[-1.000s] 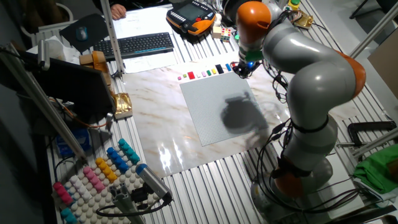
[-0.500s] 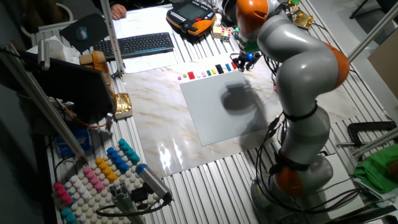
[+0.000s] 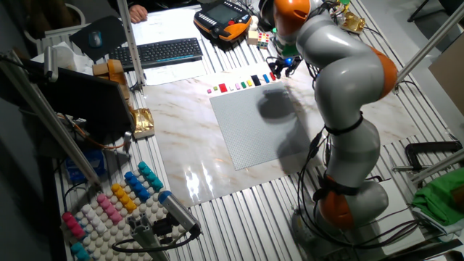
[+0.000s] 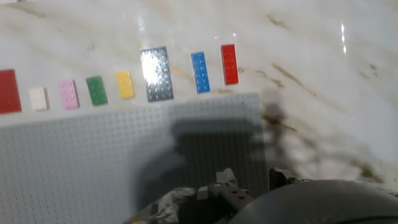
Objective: Build with small Lego blocks
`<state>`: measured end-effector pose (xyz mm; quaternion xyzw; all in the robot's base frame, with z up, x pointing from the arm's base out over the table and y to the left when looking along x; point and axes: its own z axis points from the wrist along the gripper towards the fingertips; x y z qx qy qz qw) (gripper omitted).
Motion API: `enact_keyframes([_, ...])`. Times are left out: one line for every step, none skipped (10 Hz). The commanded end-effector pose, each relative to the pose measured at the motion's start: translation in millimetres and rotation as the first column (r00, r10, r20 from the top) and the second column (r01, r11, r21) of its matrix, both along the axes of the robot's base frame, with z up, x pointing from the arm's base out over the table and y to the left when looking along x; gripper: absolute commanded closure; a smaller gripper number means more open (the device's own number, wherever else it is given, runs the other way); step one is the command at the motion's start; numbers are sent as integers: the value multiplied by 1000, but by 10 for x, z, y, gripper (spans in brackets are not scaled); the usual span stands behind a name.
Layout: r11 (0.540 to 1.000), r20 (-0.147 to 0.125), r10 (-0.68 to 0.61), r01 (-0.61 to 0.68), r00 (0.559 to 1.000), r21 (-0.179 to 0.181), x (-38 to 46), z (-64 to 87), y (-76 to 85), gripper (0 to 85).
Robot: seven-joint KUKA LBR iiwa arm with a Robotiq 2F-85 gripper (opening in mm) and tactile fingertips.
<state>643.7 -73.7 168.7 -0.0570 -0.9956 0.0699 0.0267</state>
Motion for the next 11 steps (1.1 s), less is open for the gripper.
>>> enact_keyframes([1000,-2,6,-6,1000,-7,44,-30,-7,480])
enact_keyframes([1000,-2,15,-15,1000,0,84,-55,-3,480])
enact_keyframes([1000,-6,22,-22,1000,3,91,-66,16,487])
enact_keyframes([1000,-8,27,-27,1000,4,84,-59,28,493])
enact_keyframes([1000,-12,23,-23,1000,-4,84,-59,28,497])
enact_keyframes([1000,-16,15,-15,1000,-14,84,-59,28,500])
enact_keyframes([1000,-21,10,-11,1000,-26,84,-59,28,500])
enact_keyframes([1000,-29,9,-10,1000,-28,84,-59,28,500])
enact_keyframes([1000,-37,0,-1,999,-24,84,-59,28,500])
enact_keyframes([1000,-38,-5,4,999,-24,84,-59,28,497])
enact_keyframes([1000,-36,-4,3,999,-27,84,-59,28,490])
